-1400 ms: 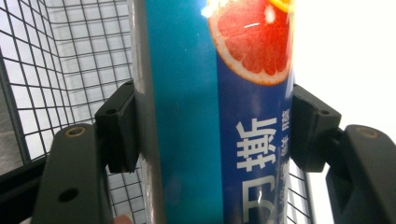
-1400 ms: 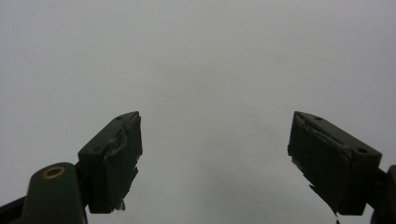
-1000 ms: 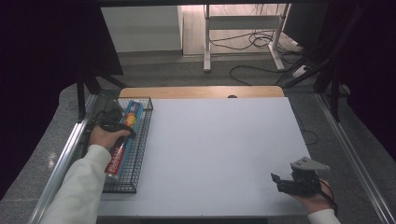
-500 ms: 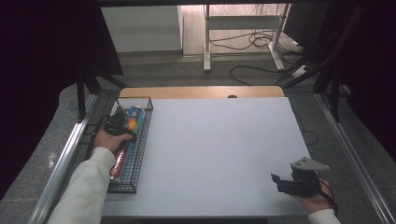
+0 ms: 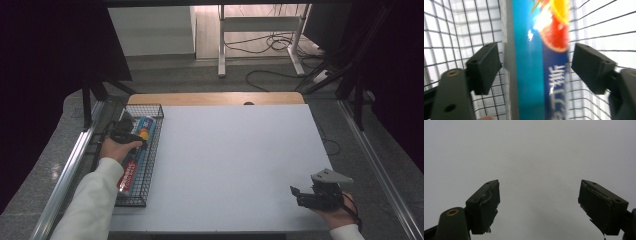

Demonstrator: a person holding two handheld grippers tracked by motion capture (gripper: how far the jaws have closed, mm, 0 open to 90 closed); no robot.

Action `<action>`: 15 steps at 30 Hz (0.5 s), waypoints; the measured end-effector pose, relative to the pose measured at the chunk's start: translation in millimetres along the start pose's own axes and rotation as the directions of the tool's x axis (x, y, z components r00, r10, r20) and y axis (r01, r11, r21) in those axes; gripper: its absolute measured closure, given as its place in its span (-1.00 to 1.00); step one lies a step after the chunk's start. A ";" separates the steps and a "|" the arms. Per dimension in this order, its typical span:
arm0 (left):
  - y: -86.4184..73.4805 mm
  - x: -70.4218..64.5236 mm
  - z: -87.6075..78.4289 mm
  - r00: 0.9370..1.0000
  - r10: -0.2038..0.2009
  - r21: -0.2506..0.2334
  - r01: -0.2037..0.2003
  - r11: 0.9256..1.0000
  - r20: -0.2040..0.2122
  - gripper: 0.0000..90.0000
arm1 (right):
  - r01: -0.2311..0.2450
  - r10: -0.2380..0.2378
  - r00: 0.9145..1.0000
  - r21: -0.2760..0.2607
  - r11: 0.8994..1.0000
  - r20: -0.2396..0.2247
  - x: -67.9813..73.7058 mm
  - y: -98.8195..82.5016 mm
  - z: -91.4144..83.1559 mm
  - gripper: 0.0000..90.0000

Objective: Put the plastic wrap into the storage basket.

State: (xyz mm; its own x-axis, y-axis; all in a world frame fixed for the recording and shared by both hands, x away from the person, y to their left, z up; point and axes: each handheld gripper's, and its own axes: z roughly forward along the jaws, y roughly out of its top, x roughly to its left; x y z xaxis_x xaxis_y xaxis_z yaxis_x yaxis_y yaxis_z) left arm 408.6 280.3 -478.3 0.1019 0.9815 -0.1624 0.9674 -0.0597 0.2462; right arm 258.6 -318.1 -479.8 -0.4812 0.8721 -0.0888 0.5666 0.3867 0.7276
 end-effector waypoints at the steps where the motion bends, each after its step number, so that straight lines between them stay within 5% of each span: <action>1: -0.6 -2.3 -3.3 1.000 0.005 -0.005 -0.005 1.000 0.003 -0.58 | 0.000 0.000 1.000 -0.001 1.000 0.000 0.0 0.0 -0.3 -0.60; 9: -12.1 -8.2 -33.3 0.998 0.041 -0.125 -0.035 0.992 0.047 -0.65 | 0.002 -0.002 1.000 -0.005 1.000 -0.002 0.0 -0.1 -1.2 -0.60; 13: -23.8 -12.8 -50.0 0.992 0.091 -0.196 -0.072 0.978 0.089 -0.65 | 0.002 -0.002 1.000 -0.003 1.000 -0.003 -0.1 -0.2 -1.0 -0.60; 15: -34.3 -20.7 -61.0 0.984 0.132 -0.252 -0.099 0.963 0.116 -0.65 | 0.002 -0.002 1.000 -0.003 1.000 -0.003 -0.1 -0.3 -1.2 -0.60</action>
State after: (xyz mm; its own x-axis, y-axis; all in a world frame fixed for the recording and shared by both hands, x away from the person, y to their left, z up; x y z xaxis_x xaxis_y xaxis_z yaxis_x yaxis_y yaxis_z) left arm 359.1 273.2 -425.1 0.2546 0.9372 -0.2383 0.8627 -0.1088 0.4938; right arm 257.6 -318.7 -479.3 -0.4843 0.8704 -0.0881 0.5636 0.3875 0.7295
